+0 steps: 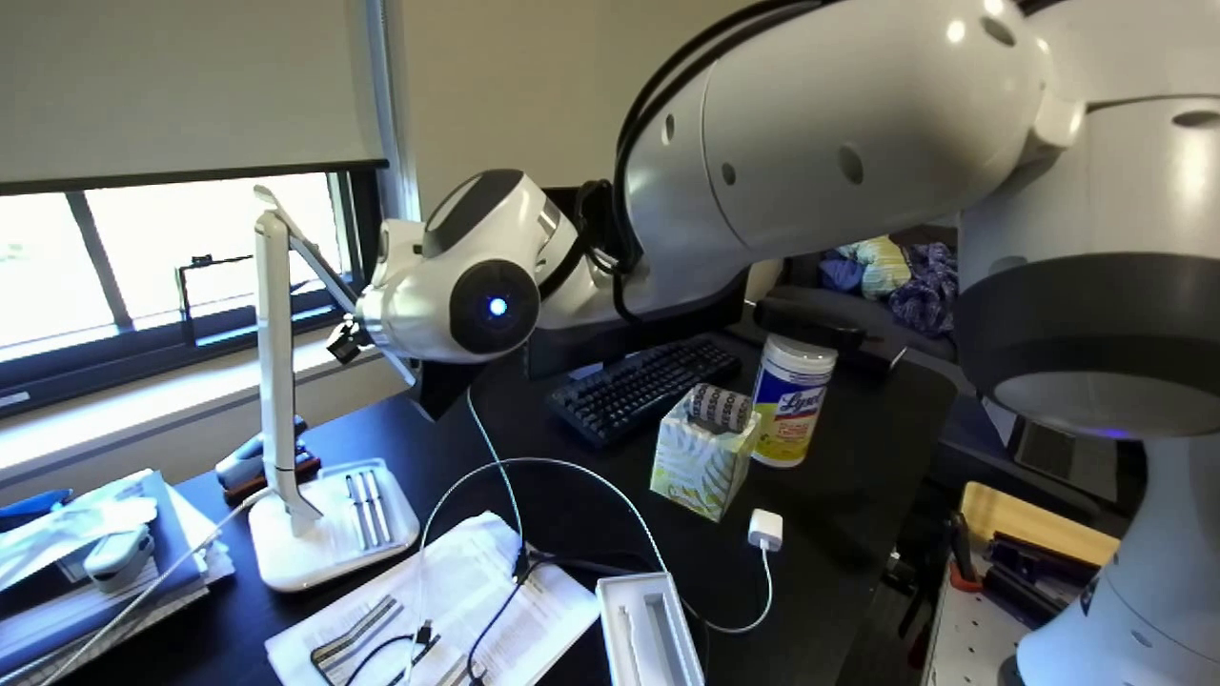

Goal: Turn the table lamp upward

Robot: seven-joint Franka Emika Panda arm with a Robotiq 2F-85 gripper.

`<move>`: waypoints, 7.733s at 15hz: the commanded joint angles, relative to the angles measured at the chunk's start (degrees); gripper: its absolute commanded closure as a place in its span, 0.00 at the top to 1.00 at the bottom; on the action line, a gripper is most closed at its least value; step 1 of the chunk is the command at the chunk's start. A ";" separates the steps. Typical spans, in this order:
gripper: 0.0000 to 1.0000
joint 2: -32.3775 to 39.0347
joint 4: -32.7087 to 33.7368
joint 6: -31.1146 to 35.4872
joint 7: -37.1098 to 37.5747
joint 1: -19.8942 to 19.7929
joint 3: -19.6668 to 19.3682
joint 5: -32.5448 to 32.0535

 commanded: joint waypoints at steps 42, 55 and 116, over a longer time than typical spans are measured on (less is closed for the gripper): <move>1.00 8.28 -10.42 -22.27 39.33 9.84 -12.42 -47.26; 1.00 8.44 -11.30 -32.08 39.12 14.22 -17.36 -47.57; 1.00 -43.81 -43.44 20.02 48.60 -14.93 33.52 -57.29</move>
